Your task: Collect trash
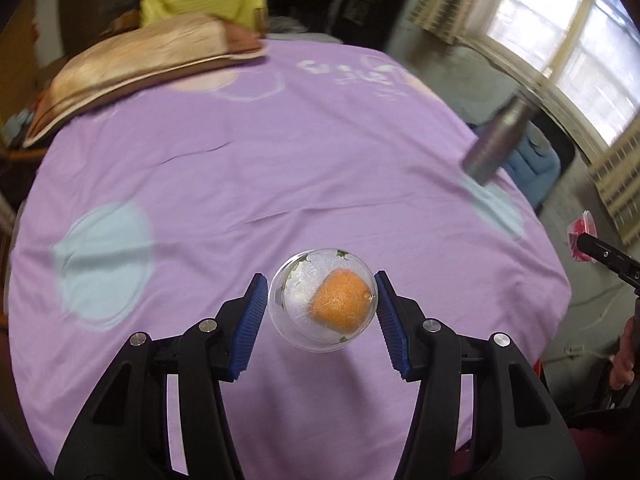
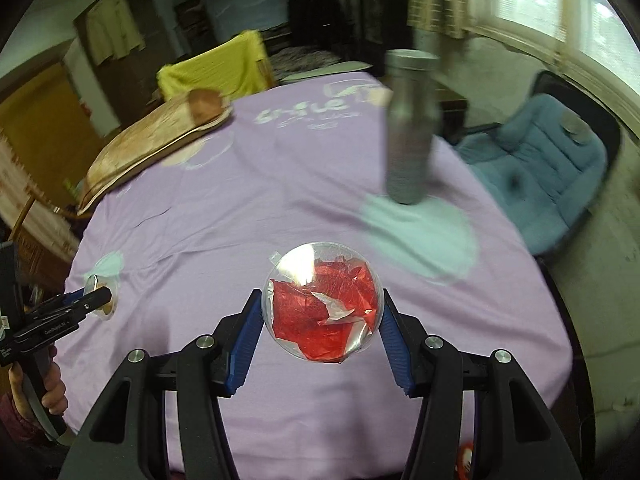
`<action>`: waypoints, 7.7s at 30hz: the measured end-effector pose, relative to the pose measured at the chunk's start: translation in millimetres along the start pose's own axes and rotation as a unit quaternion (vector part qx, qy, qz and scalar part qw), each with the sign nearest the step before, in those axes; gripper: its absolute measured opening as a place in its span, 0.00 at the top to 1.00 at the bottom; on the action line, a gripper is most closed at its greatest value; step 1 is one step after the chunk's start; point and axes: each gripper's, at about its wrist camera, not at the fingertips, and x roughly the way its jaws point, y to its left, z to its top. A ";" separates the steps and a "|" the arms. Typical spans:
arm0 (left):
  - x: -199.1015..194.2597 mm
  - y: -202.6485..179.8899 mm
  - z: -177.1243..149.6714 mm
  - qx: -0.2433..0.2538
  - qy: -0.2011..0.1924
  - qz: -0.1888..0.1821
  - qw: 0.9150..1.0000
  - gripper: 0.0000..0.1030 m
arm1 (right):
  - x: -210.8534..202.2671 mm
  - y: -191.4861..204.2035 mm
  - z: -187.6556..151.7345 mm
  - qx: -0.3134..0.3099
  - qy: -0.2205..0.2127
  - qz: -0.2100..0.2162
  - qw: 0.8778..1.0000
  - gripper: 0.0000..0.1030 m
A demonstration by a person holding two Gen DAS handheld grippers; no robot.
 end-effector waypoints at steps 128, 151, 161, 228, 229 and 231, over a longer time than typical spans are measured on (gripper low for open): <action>39.6 -307.8 -53.8 0.334 0.048 -0.070 0.939 0.10 | -111.8 -173.2 -153.6 0.243 -0.054 -0.102 0.963 0.15; 70.0 -421.4 -119.0 0.470 0.115 -0.154 0.862 0.10 | -112.6 -233.7 -255.6 0.365 0.035 -0.182 0.913 0.15; 77.9 -460.7 -142.9 0.504 0.140 -0.182 0.832 0.10 | -113.7 -249.5 -275.3 0.376 0.046 -0.205 0.903 0.15; 92.9 -484.0 -153.9 0.518 0.140 -0.170 0.827 0.10 | -128.8 -242.7 -285.3 0.360 0.061 -0.230 0.902 0.15; 92.8 -484.2 -154.0 0.517 0.140 -0.171 0.827 0.10 | -128.7 -242.8 -285.2 0.360 0.061 -0.230 0.902 0.15; 93.5 -483.9 -154.1 0.518 0.140 -0.171 0.826 0.10 | -128.7 -243.0 -285.1 0.360 0.062 -0.230 0.902 0.15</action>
